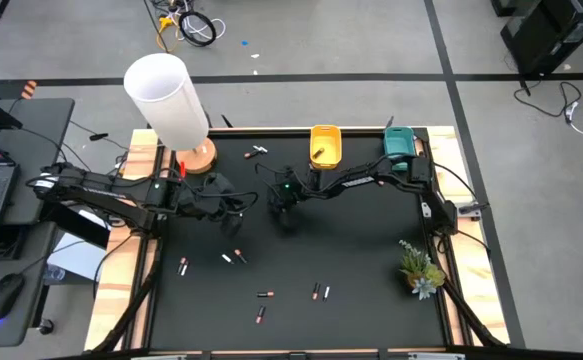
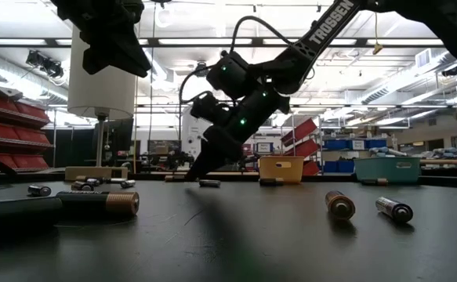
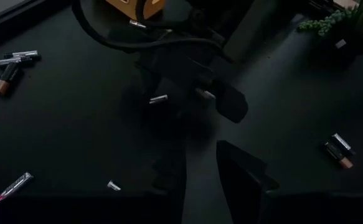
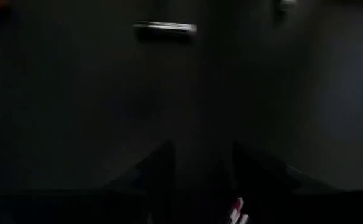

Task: Sort batteries
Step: Put the silver battery into the blue bin

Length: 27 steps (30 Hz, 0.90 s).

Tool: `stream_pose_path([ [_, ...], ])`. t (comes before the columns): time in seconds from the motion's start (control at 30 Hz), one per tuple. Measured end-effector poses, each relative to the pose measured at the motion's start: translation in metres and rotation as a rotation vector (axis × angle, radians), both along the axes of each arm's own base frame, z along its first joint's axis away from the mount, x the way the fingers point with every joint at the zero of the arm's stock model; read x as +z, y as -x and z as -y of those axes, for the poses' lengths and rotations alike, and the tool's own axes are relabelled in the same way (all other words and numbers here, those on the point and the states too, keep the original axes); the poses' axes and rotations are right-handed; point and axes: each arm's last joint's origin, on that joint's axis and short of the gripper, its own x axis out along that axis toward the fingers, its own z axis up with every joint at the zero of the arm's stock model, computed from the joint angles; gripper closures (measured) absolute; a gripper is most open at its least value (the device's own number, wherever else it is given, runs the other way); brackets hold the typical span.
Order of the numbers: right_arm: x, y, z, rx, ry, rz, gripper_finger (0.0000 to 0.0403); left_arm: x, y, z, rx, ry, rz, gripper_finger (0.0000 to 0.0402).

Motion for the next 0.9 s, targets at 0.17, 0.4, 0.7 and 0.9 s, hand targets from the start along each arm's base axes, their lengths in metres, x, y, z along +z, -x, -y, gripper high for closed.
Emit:
stream_pose_path([
  [0.17,0.013,0.010,0.019,-0.198,-0.043,-0.027,0.0235,0.000,0.000,0.001,0.001,0.006,0.003,0.0300],
  [0.4,0.005,0.033,0.052,-0.309,-0.173,-0.090,0.0237,0.000,0.000,0.001,-0.005,0.001,-0.002,0.0300],
  [0.7,0.000,0.039,0.047,-0.298,-0.170,-0.117,0.0239,0.000,0.000,0.001,-0.005,-0.001,-0.006,0.0300],
  [0.9,0.040,0.042,0.039,-0.195,-0.115,-0.037,0.0243,-0.001,0.001,0.001,-0.006,-0.003,-0.015,0.0300],
])
